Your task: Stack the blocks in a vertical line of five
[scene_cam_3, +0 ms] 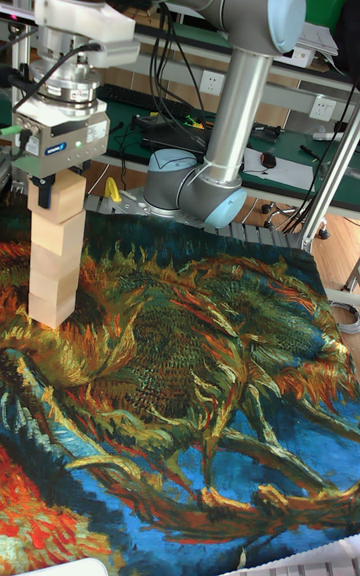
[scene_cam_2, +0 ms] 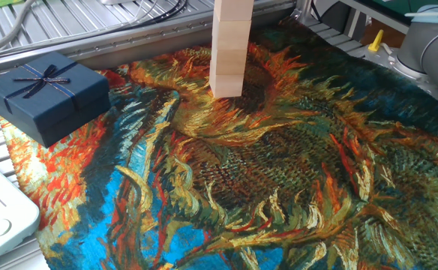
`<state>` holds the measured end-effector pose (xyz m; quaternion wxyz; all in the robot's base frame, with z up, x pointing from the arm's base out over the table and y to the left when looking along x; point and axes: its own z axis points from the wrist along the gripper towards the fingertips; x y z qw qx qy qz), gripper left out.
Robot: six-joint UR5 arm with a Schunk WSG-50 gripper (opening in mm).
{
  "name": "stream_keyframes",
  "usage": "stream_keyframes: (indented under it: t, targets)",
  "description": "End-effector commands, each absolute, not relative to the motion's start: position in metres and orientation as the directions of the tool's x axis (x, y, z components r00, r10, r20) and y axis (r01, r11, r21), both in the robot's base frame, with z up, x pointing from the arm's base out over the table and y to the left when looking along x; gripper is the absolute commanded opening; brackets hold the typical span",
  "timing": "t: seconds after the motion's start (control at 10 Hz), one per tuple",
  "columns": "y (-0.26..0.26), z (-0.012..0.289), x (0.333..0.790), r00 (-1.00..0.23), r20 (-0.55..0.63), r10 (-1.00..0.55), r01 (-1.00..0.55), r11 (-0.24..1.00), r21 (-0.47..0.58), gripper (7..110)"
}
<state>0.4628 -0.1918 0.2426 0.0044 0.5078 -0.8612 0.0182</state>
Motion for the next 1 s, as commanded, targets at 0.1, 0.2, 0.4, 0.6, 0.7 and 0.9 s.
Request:
stream_keyframes:
  t: [0.1,0.2,0.4,0.6,0.7,0.9]
  targets:
    - [-0.192,0.243,0.464,-0.487,0.026,-0.873,-0.873,0.486,-0.037,7]
    - [-0.19,0.243,0.465,-0.485,0.02,-0.874,-0.874,0.484,-0.038,7]
    - [-0.188,0.245,0.464,-0.484,0.014,-0.875,-0.875,0.483,-0.032,7]
    - [-0.185,0.246,0.465,-0.48,0.005,-0.877,-0.877,0.48,-0.027,7]
    - [-0.181,0.246,0.465,-0.469,-0.011,-0.883,-0.883,0.469,-0.022,7]
    - [-0.18,0.247,0.467,-0.455,-0.018,-0.89,-0.89,0.456,-0.027,7]
